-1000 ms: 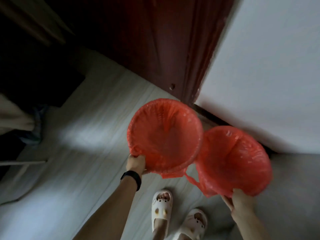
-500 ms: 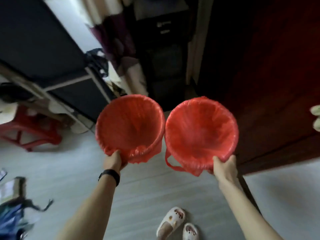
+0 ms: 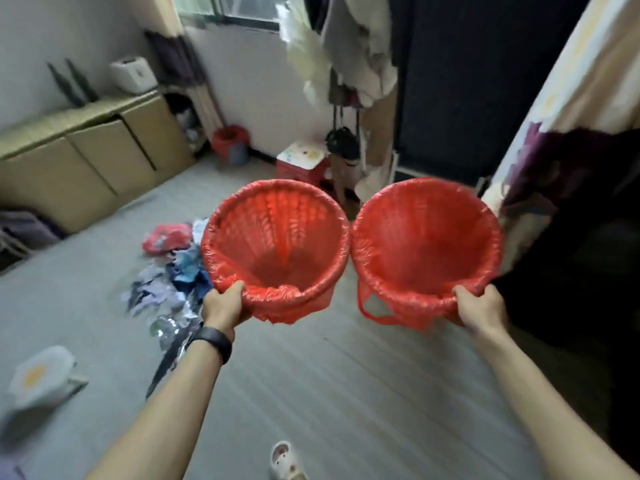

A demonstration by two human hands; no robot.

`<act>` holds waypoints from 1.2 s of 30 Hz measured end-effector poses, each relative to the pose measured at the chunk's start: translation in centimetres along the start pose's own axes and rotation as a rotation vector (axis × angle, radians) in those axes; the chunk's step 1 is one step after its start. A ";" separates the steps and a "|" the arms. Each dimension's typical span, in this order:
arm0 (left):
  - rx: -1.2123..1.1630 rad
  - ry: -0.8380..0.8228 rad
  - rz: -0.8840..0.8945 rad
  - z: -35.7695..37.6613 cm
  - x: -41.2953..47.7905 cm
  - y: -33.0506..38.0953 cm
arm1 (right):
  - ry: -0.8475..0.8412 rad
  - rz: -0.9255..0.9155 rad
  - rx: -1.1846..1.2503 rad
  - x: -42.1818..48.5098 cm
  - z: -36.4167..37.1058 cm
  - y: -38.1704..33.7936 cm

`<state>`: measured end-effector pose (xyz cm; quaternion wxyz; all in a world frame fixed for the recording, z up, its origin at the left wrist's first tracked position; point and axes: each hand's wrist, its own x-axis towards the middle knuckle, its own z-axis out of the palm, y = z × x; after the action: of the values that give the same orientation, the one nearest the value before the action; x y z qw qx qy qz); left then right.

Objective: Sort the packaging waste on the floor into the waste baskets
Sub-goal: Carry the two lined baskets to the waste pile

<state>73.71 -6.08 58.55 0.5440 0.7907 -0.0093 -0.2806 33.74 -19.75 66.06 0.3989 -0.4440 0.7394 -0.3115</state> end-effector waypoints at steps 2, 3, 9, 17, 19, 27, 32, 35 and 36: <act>-0.014 0.061 -0.041 -4.4 -1.9 3.3 | -0.060 -0.047 0.016 -1.5 4.7 -2.3; -0.013 0.092 -0.043 -6.6 -1.3 3.9 | -0.097 -0.061 0.039 -2.5 7.4 -3.4; 0.052 0.297 -0.083 -19.7 9.2 4.8 | -0.291 -0.069 0.072 -7.6 24.5 -8.8; 0.044 0.382 -0.142 -32.5 21.0 8.8 | -0.459 -0.048 0.115 -15.2 41.6 -16.5; 0.038 0.401 -0.150 -34.9 24.1 9.5 | -0.488 -0.060 0.108 -16.5 45.6 -18.2; -0.109 0.480 -0.210 -44.2 37.8 12.2 | -0.627 -0.084 0.059 -21.2 63.9 -24.9; -0.168 0.537 -0.219 -50.6 45.4 14.3 | -0.705 -0.094 0.008 -25.4 75.8 -30.0; -0.207 0.574 -0.264 -55.6 50.5 14.8 | -0.737 -0.117 -0.040 -29.0 83.6 -32.9; -0.211 0.579 -0.264 -56.4 51.3 15.0 | -0.733 -0.128 -0.049 -30.0 84.8 -33.5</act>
<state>146.84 19.62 63.41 0.5618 0.7714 0.2773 -0.1115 129.55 -15.45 61.41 0.6059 -0.5809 0.5256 -0.1384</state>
